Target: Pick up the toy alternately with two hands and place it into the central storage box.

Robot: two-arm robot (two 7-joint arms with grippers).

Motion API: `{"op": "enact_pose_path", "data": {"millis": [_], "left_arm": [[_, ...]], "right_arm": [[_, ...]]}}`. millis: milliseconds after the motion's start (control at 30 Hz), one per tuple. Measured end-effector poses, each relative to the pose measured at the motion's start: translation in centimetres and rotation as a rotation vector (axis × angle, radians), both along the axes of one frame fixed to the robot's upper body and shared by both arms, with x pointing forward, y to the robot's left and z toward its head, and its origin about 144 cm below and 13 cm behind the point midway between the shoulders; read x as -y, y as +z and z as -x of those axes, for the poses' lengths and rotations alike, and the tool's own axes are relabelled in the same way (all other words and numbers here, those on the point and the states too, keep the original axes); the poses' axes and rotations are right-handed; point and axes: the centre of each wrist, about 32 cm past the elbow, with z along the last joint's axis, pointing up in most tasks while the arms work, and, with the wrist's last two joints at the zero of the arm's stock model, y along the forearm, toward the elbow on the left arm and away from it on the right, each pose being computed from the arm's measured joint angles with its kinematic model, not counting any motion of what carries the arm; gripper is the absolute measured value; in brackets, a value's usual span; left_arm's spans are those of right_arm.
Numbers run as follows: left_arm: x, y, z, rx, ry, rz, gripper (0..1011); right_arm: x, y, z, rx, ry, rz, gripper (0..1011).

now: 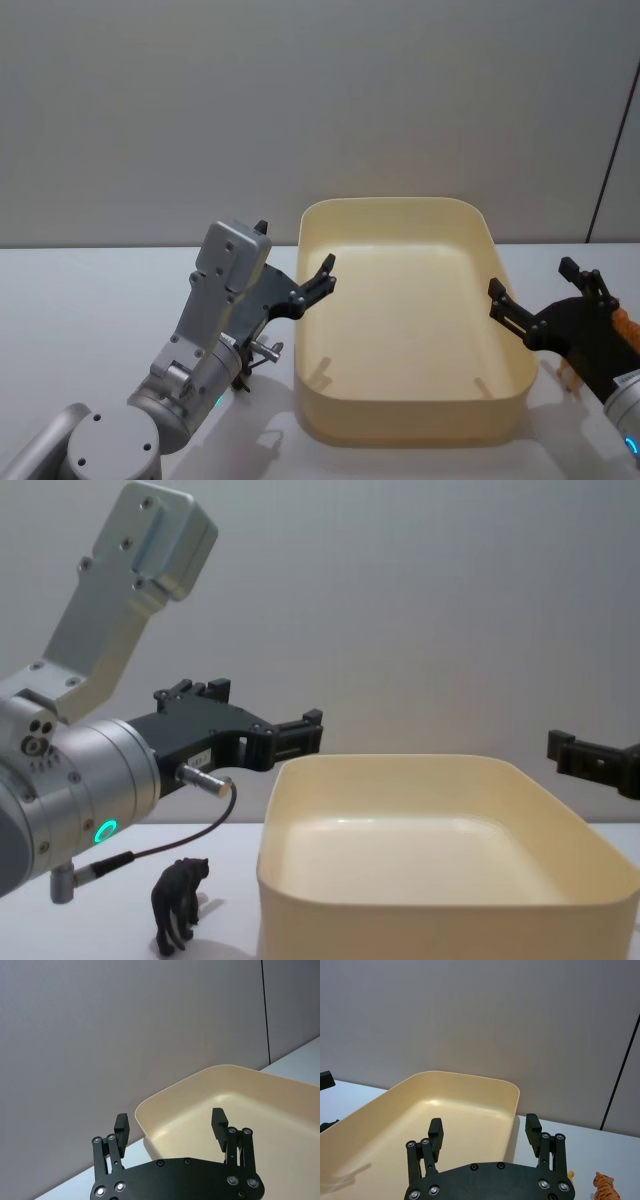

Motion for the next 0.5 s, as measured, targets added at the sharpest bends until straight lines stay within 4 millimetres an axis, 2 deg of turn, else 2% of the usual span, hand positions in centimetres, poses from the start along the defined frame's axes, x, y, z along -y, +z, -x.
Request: {"op": "enact_pose_path", "data": {"millis": [500], "left_arm": [[0.00, 0.00, 0.00, 0.000, 0.000, 0.000, 1002]], "right_arm": [[0.00, 0.00, 0.00, 0.000, 0.000, 0.000, 1001]]}}
